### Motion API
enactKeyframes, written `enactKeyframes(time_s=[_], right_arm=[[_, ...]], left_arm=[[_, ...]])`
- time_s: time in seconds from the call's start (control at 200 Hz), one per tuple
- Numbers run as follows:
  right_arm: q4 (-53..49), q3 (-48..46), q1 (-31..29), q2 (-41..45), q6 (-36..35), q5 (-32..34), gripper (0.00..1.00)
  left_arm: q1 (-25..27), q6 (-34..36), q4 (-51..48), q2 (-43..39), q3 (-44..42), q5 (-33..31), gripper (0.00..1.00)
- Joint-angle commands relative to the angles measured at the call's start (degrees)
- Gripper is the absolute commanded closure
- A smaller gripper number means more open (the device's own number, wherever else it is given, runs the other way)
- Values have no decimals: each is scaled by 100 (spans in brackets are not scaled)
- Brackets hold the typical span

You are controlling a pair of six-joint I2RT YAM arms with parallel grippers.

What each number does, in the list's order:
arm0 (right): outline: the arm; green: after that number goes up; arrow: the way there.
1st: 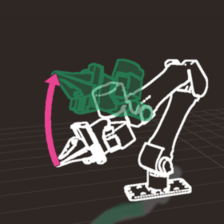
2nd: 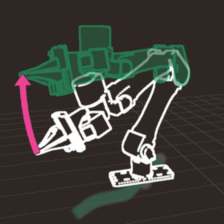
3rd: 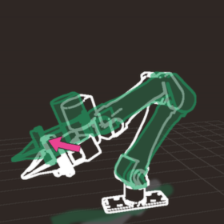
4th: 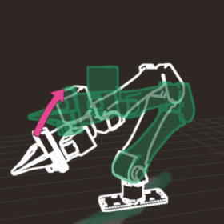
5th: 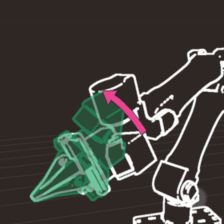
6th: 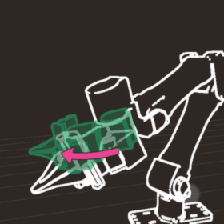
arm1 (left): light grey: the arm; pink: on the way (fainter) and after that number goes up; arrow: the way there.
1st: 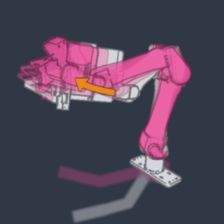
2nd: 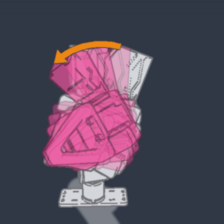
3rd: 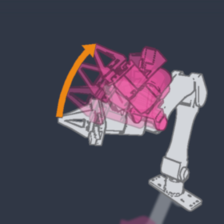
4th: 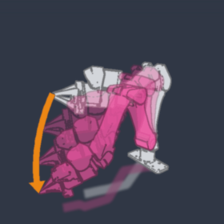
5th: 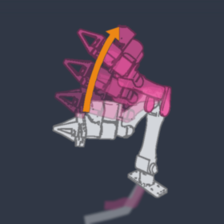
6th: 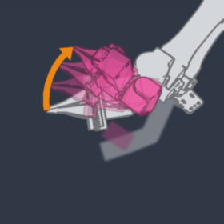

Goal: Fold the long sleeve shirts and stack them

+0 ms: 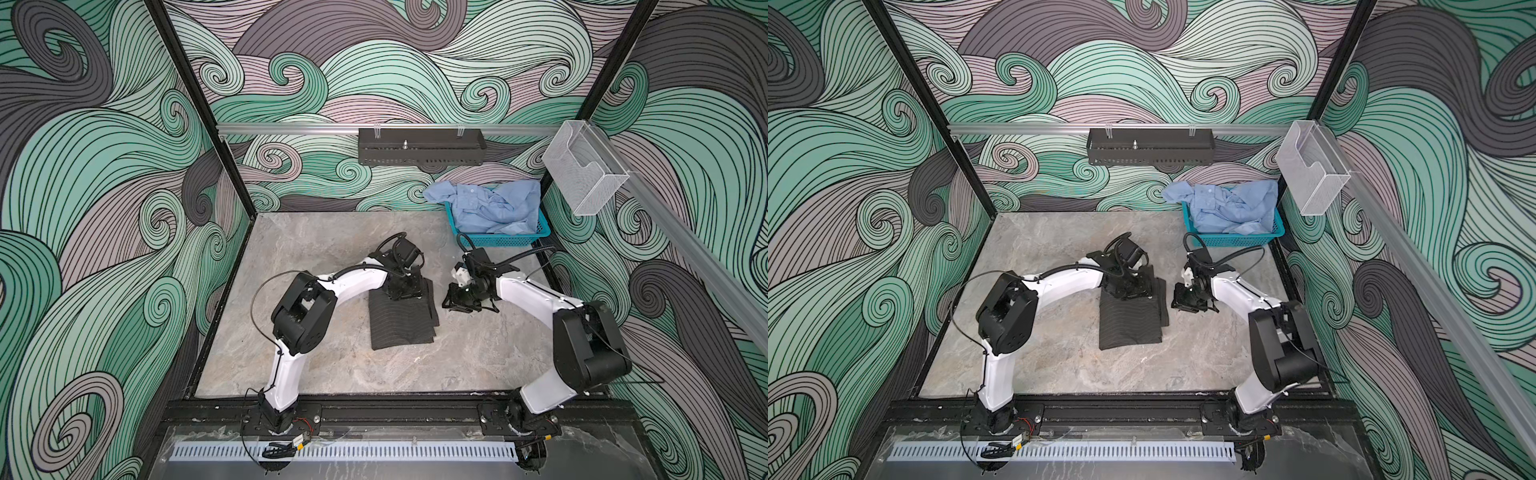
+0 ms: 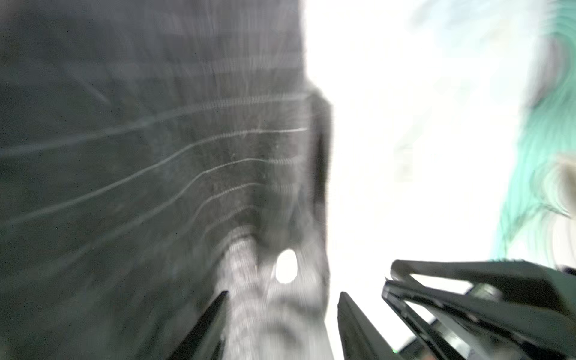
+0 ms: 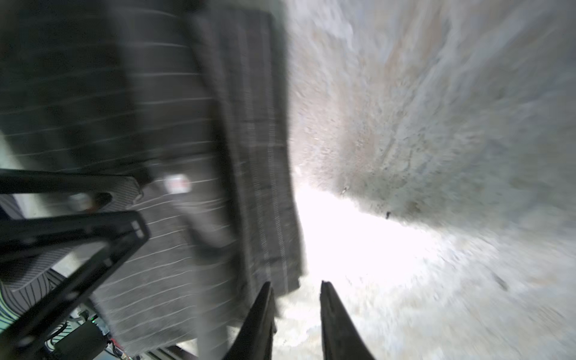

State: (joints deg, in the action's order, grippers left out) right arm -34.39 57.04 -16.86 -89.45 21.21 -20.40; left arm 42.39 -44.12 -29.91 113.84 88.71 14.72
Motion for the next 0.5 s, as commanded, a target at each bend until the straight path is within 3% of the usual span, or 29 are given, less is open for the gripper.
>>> enactKeyframes(time_s=[0.0, 0.195, 0.335, 0.495], right_arm=[[-403, 311, -60, 405, -134, 154, 71], [-437, 739, -679, 261, -249, -152, 73], [-291, 976, -1228, -176, -192, -223, 75], [19, 991, -1344, -507, -34, -278, 74]], left_arm=[[-36, 180, 441, -984, 74, 87, 40], [-247, 225, 469, -1639, -657, -398, 41], [-687, 190, 463, -1644, -1371, -97, 45], [-1040, 273, 811, -1386, -1916, 66, 47]])
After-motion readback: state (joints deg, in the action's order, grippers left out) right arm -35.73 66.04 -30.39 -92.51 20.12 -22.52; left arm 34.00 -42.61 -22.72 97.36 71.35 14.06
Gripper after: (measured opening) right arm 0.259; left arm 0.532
